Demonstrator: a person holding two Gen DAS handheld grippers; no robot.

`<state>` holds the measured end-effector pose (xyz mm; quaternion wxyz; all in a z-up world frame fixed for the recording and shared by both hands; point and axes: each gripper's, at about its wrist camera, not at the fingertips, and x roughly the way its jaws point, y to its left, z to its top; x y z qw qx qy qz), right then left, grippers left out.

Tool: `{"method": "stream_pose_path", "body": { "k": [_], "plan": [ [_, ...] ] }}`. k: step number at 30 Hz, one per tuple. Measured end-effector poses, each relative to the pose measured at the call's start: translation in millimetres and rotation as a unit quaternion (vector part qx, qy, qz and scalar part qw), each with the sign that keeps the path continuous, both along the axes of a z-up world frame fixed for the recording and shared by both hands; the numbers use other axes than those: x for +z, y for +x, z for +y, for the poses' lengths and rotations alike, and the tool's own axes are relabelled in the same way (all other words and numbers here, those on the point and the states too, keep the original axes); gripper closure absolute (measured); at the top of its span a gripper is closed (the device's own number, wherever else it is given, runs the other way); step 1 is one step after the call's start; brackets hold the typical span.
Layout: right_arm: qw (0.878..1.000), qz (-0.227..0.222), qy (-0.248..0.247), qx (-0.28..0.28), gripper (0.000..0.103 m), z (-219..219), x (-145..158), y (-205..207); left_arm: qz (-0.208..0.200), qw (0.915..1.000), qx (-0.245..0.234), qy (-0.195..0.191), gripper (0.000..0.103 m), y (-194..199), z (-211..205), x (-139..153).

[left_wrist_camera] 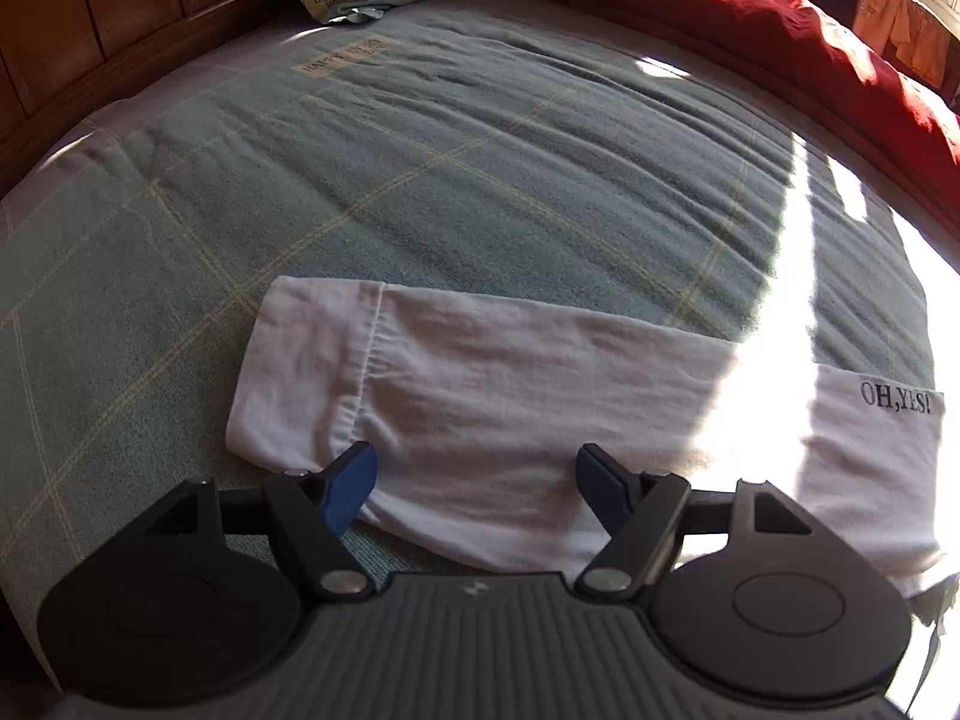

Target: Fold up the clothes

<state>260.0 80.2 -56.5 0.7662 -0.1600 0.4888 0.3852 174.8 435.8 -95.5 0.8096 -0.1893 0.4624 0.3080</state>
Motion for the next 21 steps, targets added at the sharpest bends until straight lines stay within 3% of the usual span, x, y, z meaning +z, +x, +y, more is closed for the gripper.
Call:
{"method": "stream_pose_path", "body": {
  "k": [4, 8, 10, 12, 15, 20, 21],
  "plan": [
    [1.0, -0.004, -0.011, -0.01, 0.0, -10, -1, 2, 0.008, 0.9998, -0.017, 0.012, 0.029, 3, -19, 15],
    [0.999, -0.011, -0.028, -0.024, 0.0, -25, -5, 4, 0.003, 0.9918, -0.127, 0.01, 0.028, 20, -70, 30],
    [0.999, -0.015, -0.04, -0.03, 0.0, -34, -7, 4, 0.009, 0.9787, -0.205, 0.012, 0.028, 32, -107, 33],
    [0.998, -0.021, -0.055, -0.036, 0.0, -47, -8, 3, 0.007, 0.9598, -0.28, 0.011, 0.028, 44, -145, 37],
    [0.996, -0.03, -0.077, -0.039, 0.0, -69, -9, 0, -0.002, 0.9243, -0.382, 0.002, 0.027, 54, -199, 42],
    [0.99, -0.042, -0.125, -0.052, 0.0, -123, -14, -12, -0.005, 0.8471, -0.531, -0.024, 0.027, 48, -290, 40],
    [0.989, -0.043, -0.132, -0.056, 0.0, -133, -15, -14, -0.001, 0.836, -0.548, -0.018, 0.027, 45, -305, 36]
  ]
}}
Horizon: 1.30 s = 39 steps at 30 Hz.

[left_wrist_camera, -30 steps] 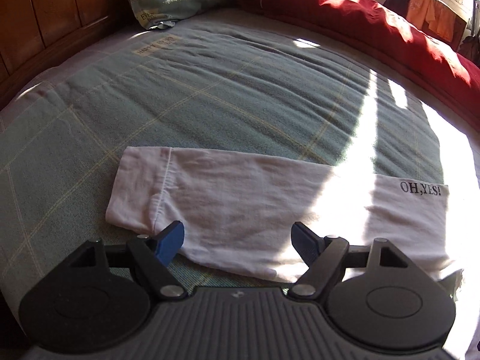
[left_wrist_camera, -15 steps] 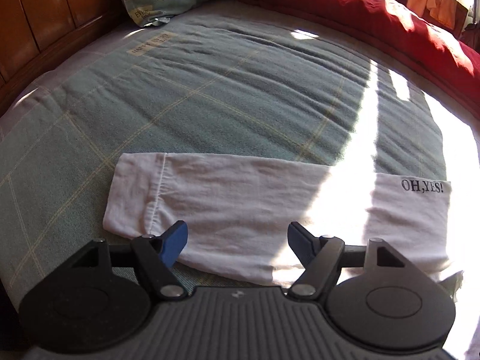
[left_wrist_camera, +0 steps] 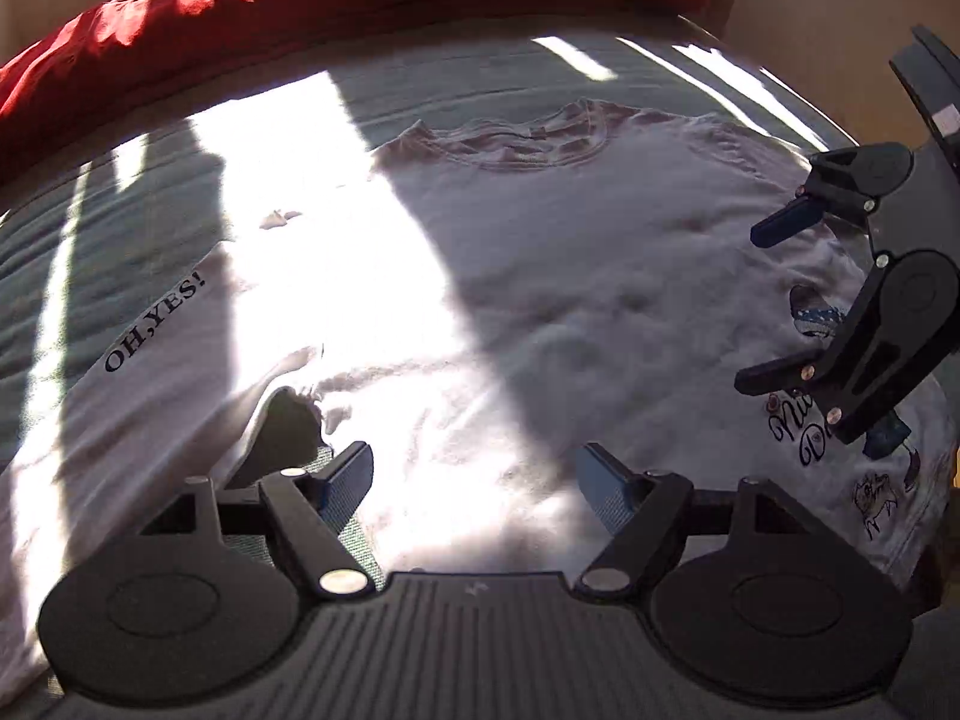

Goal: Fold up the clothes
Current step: 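Move the open right gripper across to the shirt's other side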

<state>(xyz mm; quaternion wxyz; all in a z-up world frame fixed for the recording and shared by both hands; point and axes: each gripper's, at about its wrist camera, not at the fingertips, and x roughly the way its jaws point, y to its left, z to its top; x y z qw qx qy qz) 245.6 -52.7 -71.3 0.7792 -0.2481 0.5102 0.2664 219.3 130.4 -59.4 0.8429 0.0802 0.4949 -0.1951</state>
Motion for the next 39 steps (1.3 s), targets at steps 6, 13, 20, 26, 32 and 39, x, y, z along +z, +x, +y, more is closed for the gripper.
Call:
{"method": "stream_pose_path", "body": {
  "k": [6, 13, 20, 26, 32, 39],
  "plan": [
    [0.999, 0.022, 0.009, -0.029, 0.0, -60, -30, -8, 0.048, 0.9983, -0.032, -0.008, 0.027, -15, -40, -36],
    [0.996, 0.01, 0.075, -0.049, 0.0, -90, -47, -20, 0.024, 0.9996, -0.011, 0.004, 0.019, -37, -50, -40],
    [0.997, 0.018, 0.07, -0.016, 0.0, -103, -40, -40, 0.057, 0.9982, -0.006, 0.017, 0.019, -67, -43, -34],
    [0.996, 0.039, 0.058, 0.053, 0.0, -136, -37, -88, 0.093, 0.9946, -0.02, 0.041, 0.018, -99, -34, -32],
    [0.993, 0.061, 0.028, 0.099, 0.0, -155, -33, -119, 0.106, 0.9911, -0.054, 0.059, 0.018, -105, -40, -23],
    [0.985, 0.001, 0.087, 0.146, 0.0, -118, -11, -93, -0.011, 0.9754, -0.216, 0.041, 0.018, -80, -110, -13]
  ]
}}
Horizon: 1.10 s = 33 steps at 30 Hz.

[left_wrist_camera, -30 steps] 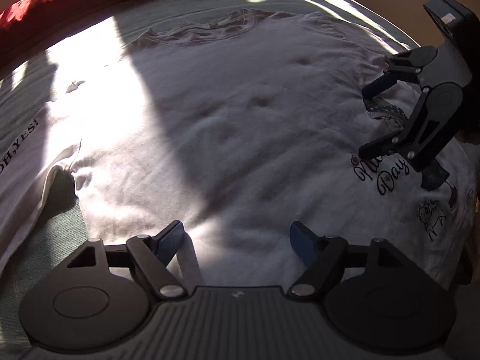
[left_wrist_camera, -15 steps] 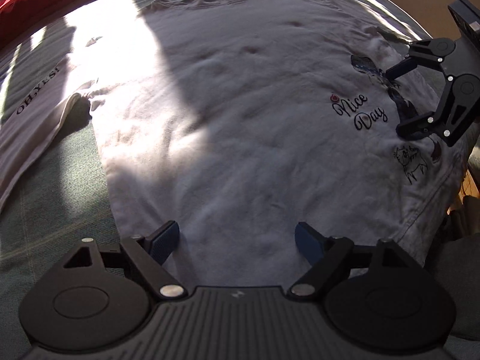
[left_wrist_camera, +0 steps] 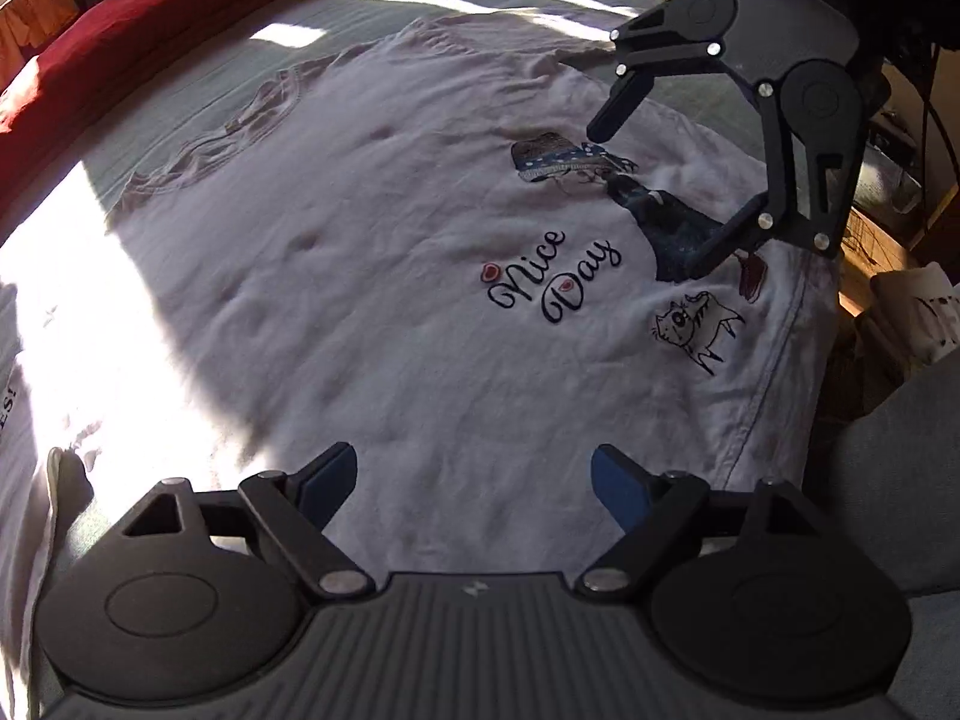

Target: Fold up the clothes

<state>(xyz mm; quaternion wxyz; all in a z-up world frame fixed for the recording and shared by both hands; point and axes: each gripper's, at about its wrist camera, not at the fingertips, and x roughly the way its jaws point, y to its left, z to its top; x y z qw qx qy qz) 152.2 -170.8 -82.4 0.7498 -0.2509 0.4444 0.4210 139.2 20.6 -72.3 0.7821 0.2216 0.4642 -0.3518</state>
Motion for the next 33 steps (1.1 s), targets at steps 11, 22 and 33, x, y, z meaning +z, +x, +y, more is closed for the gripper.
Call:
{"method": "stream_pose_path", "body": {
  "k": [11, 22, 33],
  "plan": [
    [0.998, -0.024, 0.008, 0.057, 0.0, 15, -31, 3, -0.005, 0.9969, -0.078, 0.002, 0.018, -16, -27, -27],
    [0.995, 0.026, -0.022, 0.092, 0.0, -18, -21, -59, 0.044, 0.9931, -0.106, 0.023, 0.018, -59, -4, -15],
    [0.989, 0.056, 0.014, -0.139, 0.0, -63, -30, 5, 0.005, 0.9974, -0.067, 0.027, 0.018, -13, -6, -16]
  ]
}}
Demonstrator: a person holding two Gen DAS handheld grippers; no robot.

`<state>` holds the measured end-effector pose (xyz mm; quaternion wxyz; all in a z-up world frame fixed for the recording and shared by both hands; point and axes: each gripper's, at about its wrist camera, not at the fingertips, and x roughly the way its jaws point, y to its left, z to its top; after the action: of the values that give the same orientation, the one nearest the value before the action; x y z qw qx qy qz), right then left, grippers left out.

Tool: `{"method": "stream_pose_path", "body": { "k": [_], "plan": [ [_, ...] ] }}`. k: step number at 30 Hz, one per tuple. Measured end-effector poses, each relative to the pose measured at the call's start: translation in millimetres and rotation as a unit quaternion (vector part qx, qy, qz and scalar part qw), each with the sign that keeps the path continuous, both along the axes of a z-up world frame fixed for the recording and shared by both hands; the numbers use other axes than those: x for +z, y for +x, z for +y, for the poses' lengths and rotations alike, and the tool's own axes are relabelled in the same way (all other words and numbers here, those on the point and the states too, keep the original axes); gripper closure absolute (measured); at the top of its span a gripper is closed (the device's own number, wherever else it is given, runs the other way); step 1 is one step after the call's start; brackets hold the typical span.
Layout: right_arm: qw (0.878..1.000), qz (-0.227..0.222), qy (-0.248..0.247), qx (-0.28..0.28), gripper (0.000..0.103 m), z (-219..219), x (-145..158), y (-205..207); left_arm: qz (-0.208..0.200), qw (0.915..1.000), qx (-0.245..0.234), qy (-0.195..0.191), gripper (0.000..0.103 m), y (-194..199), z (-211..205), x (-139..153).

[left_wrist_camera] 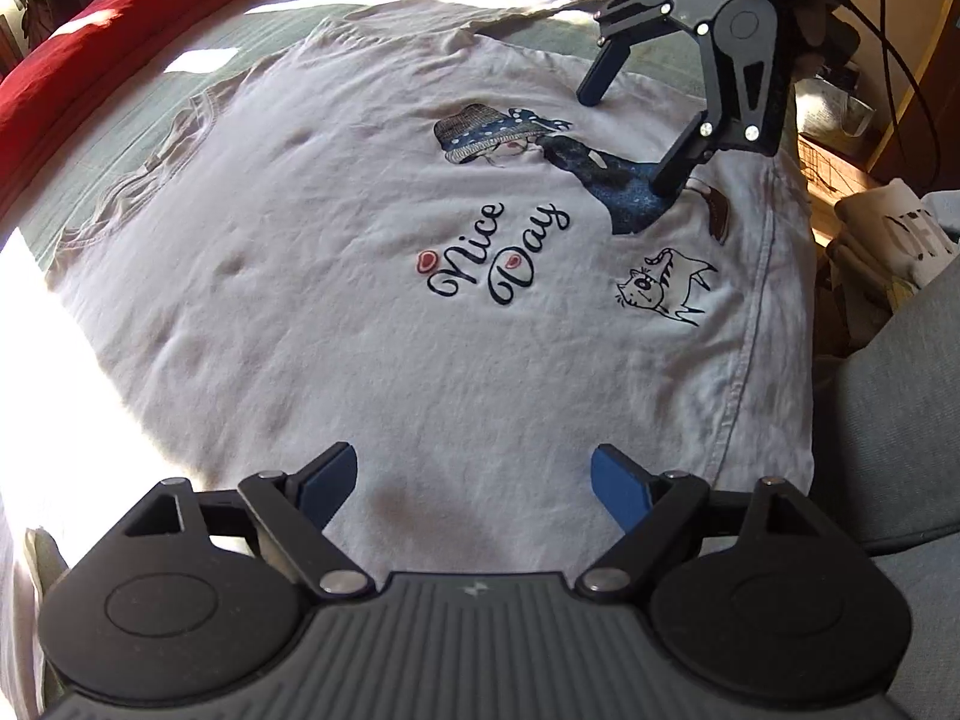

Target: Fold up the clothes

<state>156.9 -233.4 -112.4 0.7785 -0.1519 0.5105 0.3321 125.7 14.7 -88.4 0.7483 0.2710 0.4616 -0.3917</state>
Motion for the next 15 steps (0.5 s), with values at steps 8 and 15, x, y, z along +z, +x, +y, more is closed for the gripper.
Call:
{"method": "stream_pose_path", "body": {
  "k": [8, 15],
  "plan": [
    [0.999, -0.022, -0.046, 0.013, 0.0, -29, -2, -50, 0.035, 0.9988, 0.031, 0.016, 0.018, -17, 18, -5],
    [0.997, -0.003, -0.077, -0.013, 0.0, -35, 11, -58, 0.022, 0.9987, 0.037, 0.029, 0.018, -29, 25, 7]
  ]
}}
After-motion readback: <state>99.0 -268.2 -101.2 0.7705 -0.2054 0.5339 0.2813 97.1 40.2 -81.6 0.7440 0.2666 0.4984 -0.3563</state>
